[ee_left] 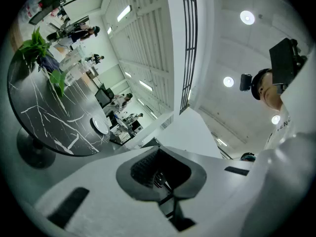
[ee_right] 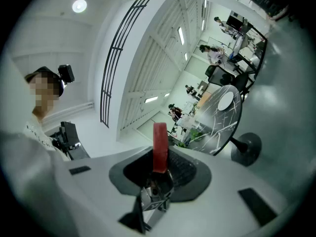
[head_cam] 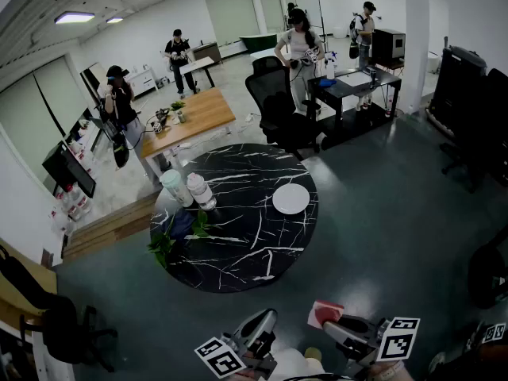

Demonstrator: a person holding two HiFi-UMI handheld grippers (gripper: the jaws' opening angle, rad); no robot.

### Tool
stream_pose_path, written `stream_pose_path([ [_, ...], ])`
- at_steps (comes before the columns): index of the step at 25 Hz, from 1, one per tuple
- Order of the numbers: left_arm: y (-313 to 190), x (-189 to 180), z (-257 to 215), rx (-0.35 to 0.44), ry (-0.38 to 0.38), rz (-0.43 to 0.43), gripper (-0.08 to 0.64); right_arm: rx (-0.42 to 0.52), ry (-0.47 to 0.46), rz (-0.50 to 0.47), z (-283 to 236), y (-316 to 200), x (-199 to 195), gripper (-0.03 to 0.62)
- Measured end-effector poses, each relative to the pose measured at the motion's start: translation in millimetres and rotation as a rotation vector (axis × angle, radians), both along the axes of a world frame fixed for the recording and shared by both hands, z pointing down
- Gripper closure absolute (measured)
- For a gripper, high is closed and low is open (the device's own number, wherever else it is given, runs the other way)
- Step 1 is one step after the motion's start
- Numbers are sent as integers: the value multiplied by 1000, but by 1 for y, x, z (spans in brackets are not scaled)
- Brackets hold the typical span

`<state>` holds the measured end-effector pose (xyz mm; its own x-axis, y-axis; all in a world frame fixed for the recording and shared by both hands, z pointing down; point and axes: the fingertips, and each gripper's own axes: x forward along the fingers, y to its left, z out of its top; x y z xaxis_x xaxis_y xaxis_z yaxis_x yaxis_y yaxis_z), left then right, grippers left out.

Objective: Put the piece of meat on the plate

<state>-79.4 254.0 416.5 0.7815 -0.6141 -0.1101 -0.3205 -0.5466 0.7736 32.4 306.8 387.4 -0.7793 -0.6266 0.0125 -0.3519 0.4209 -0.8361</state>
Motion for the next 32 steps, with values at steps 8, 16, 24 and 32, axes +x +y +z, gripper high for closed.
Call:
stream_pose_path([
  [8,-75,5,15,4,-1,-31,551,-48,-6,-9,25,-65,6,509],
  [16,-193,29,32,-21,9,13,551,-100,51,3,41,-174,14,509],
  [24,-296,42,48,-32,-26,43,551,-136,121,23,61,-288,20,509],
  [32,-381,41,67,-59,-28,28,551,-149,195,47,75,-375,28,509],
])
